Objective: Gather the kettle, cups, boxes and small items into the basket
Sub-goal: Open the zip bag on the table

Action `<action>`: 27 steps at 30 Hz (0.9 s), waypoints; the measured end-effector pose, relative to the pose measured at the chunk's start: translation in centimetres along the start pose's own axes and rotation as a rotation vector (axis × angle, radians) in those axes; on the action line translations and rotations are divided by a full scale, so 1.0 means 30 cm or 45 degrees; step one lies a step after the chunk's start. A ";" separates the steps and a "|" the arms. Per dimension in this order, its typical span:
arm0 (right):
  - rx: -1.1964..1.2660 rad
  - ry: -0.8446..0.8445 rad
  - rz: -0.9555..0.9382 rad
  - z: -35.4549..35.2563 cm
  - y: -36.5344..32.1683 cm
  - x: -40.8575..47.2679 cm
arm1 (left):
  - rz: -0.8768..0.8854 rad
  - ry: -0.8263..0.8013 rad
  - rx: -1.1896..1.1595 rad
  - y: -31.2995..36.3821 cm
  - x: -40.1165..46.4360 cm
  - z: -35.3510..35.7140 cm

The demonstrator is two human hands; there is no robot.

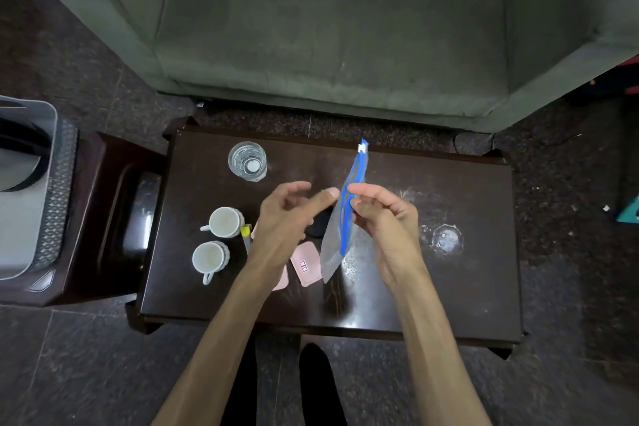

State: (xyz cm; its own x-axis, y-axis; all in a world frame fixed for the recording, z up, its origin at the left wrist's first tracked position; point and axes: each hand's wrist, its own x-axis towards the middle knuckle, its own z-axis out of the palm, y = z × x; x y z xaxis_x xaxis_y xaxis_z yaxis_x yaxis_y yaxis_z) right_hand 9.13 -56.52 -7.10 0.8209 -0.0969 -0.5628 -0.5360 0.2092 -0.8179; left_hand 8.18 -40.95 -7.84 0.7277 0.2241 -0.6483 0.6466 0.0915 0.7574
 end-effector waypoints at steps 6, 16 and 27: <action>-0.176 -0.062 -0.083 -0.019 -0.019 -0.008 | -0.039 -0.068 0.102 0.013 0.021 0.017; -0.450 0.028 -0.284 -0.040 -0.005 -0.021 | -0.049 -0.182 0.038 0.011 0.012 0.057; -0.493 0.154 -0.299 -0.077 -0.018 -0.018 | 0.094 0.075 -0.052 -0.005 -0.012 0.091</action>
State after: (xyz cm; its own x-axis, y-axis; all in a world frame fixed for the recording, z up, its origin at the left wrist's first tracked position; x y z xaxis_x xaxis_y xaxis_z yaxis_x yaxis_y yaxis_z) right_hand 8.54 -58.82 -6.62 0.9123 -0.2156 -0.3481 -0.3912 -0.2086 -0.8963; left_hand 8.45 -43.70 -7.92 0.7574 0.2885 -0.5858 0.5810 0.1117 0.8062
